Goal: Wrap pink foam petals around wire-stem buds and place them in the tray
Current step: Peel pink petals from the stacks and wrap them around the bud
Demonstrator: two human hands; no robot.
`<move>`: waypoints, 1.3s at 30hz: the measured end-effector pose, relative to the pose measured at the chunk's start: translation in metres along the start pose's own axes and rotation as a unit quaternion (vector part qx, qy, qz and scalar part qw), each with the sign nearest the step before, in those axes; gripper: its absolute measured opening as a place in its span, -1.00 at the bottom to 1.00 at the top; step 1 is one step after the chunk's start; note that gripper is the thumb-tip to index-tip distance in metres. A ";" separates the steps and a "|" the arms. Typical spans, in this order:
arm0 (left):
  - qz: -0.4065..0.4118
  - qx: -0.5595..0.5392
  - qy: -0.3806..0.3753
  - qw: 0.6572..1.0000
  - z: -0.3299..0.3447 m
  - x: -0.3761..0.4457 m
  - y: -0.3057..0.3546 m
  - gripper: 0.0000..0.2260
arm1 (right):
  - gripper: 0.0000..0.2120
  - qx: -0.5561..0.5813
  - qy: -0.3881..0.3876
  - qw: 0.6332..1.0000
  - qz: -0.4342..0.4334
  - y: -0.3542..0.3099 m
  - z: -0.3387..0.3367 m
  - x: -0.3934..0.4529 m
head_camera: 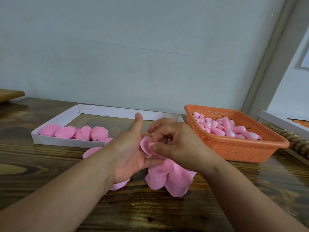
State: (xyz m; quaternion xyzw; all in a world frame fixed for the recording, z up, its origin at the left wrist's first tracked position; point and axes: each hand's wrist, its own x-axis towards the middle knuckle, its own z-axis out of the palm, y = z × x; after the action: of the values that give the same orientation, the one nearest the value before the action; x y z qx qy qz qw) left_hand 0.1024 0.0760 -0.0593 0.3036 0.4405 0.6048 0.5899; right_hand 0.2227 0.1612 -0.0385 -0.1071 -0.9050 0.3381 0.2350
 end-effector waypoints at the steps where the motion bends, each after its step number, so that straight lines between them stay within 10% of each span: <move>1: -0.002 -0.008 -0.011 1.000 0.000 0.000 0.001 -0.21 | -0.91 -0.002 0.001 1.000 -0.004 -0.001 0.001 0.000; 14: 0.015 -0.009 -0.023 1.000 -0.002 -0.006 0.011 -0.20 | -0.89 -0.036 0.050 0.997 -0.043 -0.006 0.014 -0.001; 20: 0.023 -0.021 0.048 0.998 0.001 -0.008 0.009 -0.78 | -0.80 0.126 0.162 0.978 0.034 0.002 -0.003 0.002; 39: 0.006 -0.038 0.053 0.998 0.000 -0.001 -0.002 -0.66 | -0.84 0.228 0.111 0.966 0.055 0.011 -0.007 0.003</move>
State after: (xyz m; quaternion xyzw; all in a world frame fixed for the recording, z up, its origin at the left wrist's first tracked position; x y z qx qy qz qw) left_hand 0.1038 0.0753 -0.0611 0.2506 0.4462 0.6398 0.5734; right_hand 0.2242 0.1739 -0.0402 -0.1369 -0.7648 0.5344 0.3328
